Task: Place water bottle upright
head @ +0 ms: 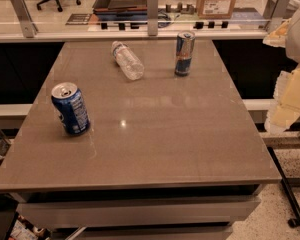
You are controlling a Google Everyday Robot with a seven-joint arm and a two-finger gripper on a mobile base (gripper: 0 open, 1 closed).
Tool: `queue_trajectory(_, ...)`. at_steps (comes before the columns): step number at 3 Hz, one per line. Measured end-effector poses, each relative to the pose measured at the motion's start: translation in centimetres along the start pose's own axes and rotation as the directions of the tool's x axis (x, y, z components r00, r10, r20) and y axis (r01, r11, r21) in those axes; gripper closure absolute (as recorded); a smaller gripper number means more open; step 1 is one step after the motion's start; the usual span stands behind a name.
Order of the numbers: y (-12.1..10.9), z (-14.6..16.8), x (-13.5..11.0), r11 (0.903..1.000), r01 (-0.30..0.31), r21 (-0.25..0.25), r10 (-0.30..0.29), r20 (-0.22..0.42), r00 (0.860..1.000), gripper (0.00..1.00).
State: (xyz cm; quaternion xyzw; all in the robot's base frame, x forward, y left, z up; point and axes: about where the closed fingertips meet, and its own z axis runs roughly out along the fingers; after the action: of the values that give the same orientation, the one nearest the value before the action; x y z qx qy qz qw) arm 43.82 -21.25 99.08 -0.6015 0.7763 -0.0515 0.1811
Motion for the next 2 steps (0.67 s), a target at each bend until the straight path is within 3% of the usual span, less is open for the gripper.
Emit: queue_trajectory(2,-0.49,-0.51,-0.39,0.9999,-0.013,0.001,0.013,0.016,1.000,0.00)
